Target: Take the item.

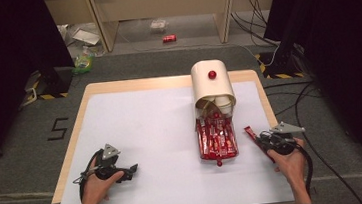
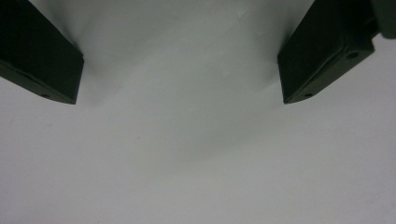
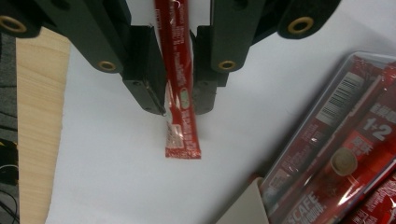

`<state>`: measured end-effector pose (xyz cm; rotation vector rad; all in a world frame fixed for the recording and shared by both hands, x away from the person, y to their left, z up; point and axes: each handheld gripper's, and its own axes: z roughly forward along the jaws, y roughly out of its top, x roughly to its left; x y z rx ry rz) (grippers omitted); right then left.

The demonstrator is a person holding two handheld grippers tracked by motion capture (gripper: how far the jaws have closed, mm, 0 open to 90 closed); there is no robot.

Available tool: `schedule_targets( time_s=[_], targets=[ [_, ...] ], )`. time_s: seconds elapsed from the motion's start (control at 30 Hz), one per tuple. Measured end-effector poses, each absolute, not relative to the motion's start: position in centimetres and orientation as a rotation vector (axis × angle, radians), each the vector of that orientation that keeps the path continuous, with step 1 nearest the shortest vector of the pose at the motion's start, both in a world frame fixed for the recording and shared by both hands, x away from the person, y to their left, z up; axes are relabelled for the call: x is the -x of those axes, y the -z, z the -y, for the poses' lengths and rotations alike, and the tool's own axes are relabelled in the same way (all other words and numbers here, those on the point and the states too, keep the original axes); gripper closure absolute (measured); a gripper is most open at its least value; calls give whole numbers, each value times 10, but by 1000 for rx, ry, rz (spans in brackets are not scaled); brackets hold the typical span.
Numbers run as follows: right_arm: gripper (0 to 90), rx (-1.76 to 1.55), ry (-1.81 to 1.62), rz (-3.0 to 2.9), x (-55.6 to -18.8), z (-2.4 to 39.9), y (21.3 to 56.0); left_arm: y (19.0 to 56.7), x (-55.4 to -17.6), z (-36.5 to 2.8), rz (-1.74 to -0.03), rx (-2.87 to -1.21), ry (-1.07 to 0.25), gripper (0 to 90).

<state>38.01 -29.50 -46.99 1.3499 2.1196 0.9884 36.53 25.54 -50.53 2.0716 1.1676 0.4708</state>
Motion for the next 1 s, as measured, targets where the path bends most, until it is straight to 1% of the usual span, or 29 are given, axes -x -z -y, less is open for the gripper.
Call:
schedule_targets(
  time_s=[0.2, 0.23, 0.3, 0.4, 0.43, 0.47, 0.5, 0.53, 0.57, 0.73, 1.0],
  targets=[
    [700, -1349, -1006, -2101, -379, 295, 467, 505, -365, -255, -1168, -2072, -470, 0],
    [671, -1343, -1010, -2095, -378, 294, 464, 505, -365, -255, -1168, -2072, -470, 0],
    [659, -1338, -1014, -2090, -378, 294, 463, 505, -365, -255, -1168, -2073, -470, 0],
    [604, -1341, -1031, -2072, -377, 293, 460, 505, -365, -255, -1168, -2072, -470, 0],
    [570, -1334, -1054, -2072, -377, 292, 458, 505, -365, -255, -1168, -2072, -470, 0],
    [570, -1334, -1054, -2072, -377, 292, 458, 505, -365, -255, -1168, -2072, -470, 0],
    [533, -1331, -1068, -2070, -376, 290, 456, 505, -365, -255, -1168, -2073, -470, 0],
    [533, -1331, -1068, -2070, -376, 290, 456, 505, -365, -255, -1168, -2073, -470, 0],
    [500, -1331, -1071, -2065, -375, 287, 453, 505, -365, -255, -1168, -2073, -470, 0],
    [474, -1314, -1087, -2066, -372, 282, 448, 505, -365, -255, -1168, -2072, -471, 0],
    [471, -1288, -1097, -2074, -368, 276, 443, 505, -365, -255, -1168, -2071, -471, 0]
  ],
)
